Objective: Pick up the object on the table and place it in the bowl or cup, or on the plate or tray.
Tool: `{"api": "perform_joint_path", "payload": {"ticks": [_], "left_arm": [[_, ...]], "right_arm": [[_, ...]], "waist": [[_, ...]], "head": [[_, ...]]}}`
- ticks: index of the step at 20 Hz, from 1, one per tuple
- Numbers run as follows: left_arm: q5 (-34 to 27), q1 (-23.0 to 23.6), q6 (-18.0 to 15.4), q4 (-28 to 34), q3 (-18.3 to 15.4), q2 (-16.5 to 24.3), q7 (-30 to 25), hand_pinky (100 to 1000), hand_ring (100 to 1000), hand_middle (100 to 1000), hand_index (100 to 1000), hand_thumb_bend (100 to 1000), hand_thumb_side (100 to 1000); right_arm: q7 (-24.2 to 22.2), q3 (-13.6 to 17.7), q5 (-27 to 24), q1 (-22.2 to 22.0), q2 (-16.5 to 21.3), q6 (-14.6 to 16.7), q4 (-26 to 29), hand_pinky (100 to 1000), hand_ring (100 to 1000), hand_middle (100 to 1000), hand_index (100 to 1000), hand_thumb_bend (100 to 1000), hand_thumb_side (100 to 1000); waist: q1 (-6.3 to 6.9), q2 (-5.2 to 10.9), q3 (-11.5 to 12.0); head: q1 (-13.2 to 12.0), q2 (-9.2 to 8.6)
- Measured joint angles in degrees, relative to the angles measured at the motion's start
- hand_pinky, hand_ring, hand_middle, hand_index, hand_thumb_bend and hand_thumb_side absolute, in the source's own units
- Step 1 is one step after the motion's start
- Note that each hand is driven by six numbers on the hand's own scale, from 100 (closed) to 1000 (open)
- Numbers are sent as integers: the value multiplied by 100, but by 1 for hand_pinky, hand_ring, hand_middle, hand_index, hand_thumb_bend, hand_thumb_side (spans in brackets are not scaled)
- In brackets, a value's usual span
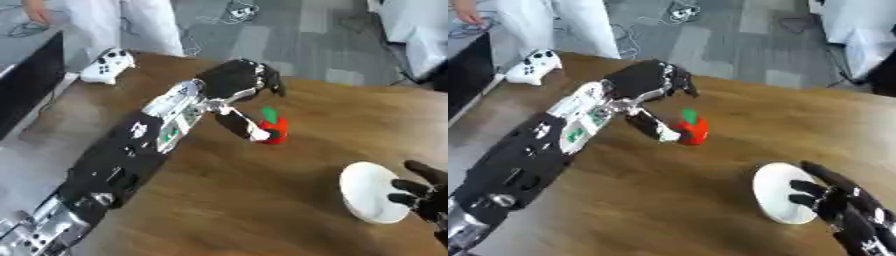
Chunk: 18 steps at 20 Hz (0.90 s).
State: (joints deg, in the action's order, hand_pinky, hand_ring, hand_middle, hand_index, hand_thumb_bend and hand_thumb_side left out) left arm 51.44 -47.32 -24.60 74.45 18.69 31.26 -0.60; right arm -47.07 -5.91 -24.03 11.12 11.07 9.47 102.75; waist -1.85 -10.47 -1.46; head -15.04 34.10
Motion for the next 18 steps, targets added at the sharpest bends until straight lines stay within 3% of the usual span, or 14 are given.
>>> {"api": "perform_joint_path", "payload": {"ticks": [18], "left_arm": [[-6, 5, 41, -180, -57, -68, 20, 556, 441, 541, 702, 438, 590]], "right_arm": [[-33, 0, -1, 0, -1, -32, 2, 901, 926, 1000, 980, 100, 536]], "waist": [[-27, -7, -55]], "head": [[46, 43]]}}
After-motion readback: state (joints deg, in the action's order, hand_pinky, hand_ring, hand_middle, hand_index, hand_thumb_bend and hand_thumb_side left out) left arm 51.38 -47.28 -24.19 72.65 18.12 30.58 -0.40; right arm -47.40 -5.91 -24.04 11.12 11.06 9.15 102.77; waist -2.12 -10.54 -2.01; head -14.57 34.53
